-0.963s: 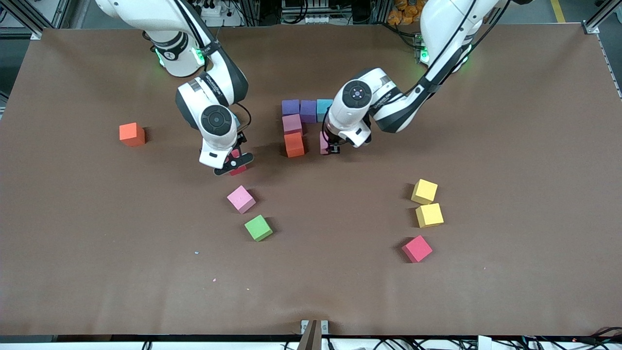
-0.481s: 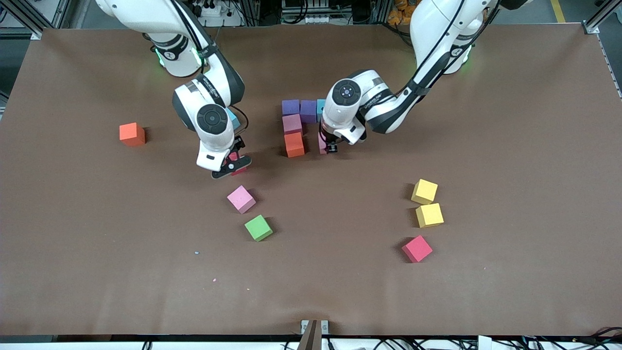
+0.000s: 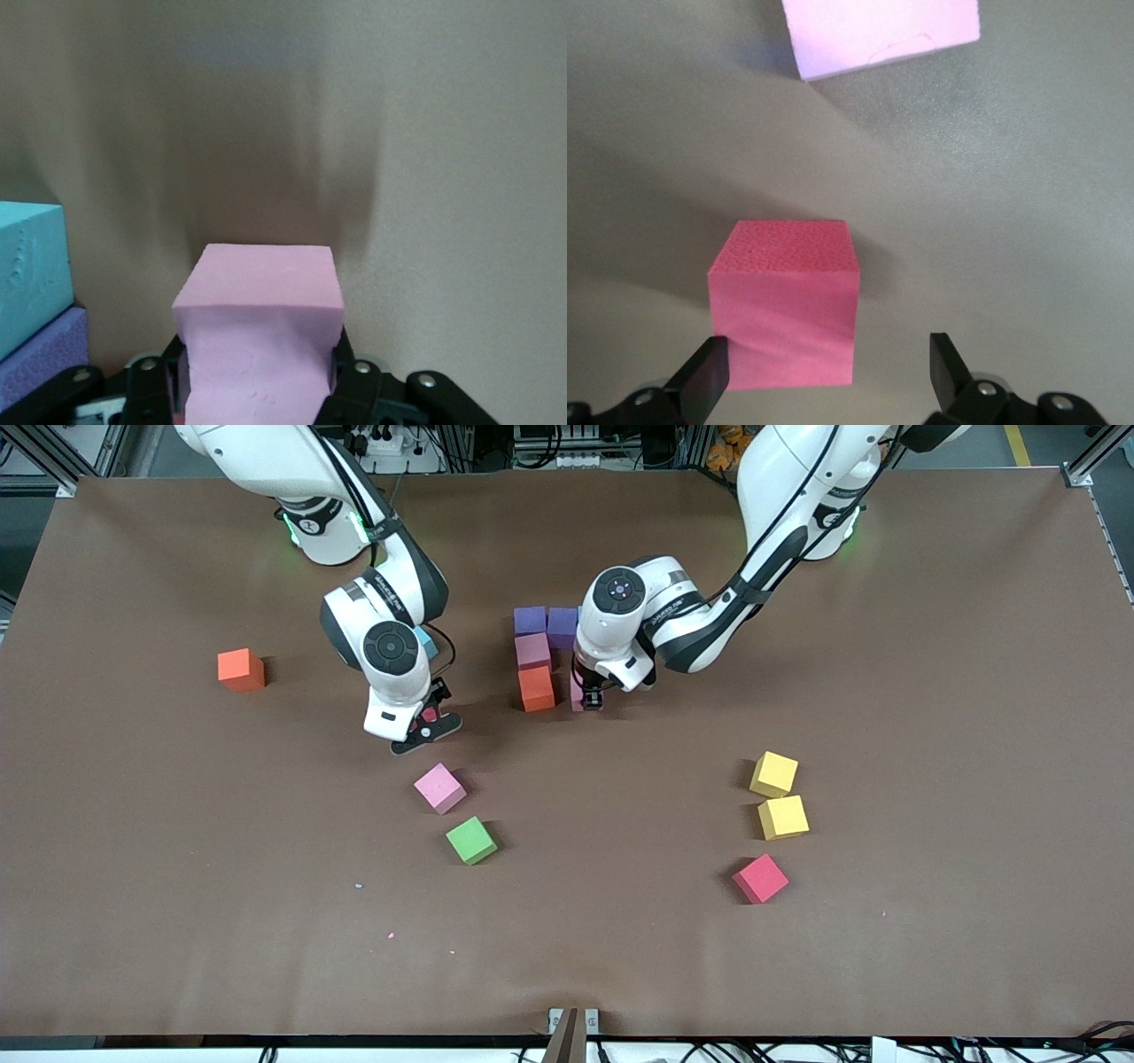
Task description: Arrange 11 blocks into digit 3
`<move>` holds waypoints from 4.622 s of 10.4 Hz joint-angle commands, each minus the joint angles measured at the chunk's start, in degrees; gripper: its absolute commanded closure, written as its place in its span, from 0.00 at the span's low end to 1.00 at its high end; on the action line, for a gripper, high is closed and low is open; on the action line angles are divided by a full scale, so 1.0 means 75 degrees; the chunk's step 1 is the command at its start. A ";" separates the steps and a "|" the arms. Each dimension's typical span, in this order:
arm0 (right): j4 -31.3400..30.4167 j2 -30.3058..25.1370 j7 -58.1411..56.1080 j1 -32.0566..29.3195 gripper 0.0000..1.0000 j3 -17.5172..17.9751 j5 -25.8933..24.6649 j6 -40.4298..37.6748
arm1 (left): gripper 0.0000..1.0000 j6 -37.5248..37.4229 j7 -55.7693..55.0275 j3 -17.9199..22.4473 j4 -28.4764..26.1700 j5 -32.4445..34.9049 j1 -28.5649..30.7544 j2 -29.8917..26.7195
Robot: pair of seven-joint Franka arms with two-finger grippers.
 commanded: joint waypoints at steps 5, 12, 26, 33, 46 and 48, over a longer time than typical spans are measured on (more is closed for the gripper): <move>0.0109 0.0008 0.0198 -0.0136 0.00 0.0133 -0.0051 -0.0063 | 0.83 0.0170 -0.0180 0.0760 0.0593 0.0312 -0.1029 0.0567; 0.0413 0.0102 0.0305 -0.0147 0.00 0.0145 0.0231 -0.0262 | 0.83 0.0159 -0.0157 0.0760 0.0593 0.0593 -0.1393 0.0579; 0.0705 0.0560 0.0340 -0.0112 1.00 0.0168 0.0849 -0.0211 | 0.09 0.0135 -0.0098 0.0772 0.0698 0.0593 -0.1511 0.0567; 0.1972 0.0652 0.0632 -0.0030 1.00 0.0145 0.1942 -0.1552 | 0.00 -0.0777 -0.0087 0.0667 0.0698 0.0499 -0.1277 -0.0251; 0.2019 0.1051 0.2748 0.0566 1.00 0.0145 0.1942 0.0251 | 0.00 -0.2806 0.3494 -0.0212 0.0838 0.0358 0.1555 -0.1648; 0.2496 0.1435 0.3384 0.0918 1.00 0.0145 0.1907 0.0441 | 0.00 -0.2806 0.4479 -0.0201 0.1037 0.0358 0.2259 -0.1590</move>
